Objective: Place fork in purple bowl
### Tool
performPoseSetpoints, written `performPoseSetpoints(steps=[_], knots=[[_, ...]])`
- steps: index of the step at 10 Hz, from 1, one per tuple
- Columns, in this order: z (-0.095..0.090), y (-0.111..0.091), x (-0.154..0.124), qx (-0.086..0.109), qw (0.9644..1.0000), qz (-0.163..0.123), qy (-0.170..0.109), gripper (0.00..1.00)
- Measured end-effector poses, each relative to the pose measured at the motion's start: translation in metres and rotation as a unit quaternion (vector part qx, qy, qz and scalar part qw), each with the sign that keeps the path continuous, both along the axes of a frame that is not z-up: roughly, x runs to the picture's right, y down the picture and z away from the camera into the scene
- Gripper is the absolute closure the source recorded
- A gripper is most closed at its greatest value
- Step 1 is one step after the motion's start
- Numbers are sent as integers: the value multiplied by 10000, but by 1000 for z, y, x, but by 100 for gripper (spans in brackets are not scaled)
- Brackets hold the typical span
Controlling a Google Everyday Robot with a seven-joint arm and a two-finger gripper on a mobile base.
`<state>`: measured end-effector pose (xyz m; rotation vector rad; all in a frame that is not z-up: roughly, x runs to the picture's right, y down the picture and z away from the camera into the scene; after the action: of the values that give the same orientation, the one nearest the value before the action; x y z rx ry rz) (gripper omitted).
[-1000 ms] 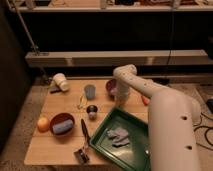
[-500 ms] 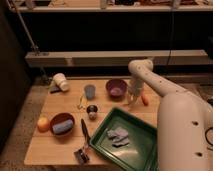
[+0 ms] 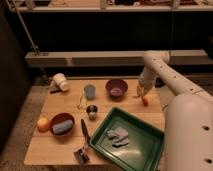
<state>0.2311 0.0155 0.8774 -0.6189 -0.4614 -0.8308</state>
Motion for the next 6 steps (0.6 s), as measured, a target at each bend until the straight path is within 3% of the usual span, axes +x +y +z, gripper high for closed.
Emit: performPoseSetpoints(steps=[3,6], knots=[[-17,-35,-18,263,9993,105,-229,100],[-24,-59,-67,551,9969,36,-562,100]])
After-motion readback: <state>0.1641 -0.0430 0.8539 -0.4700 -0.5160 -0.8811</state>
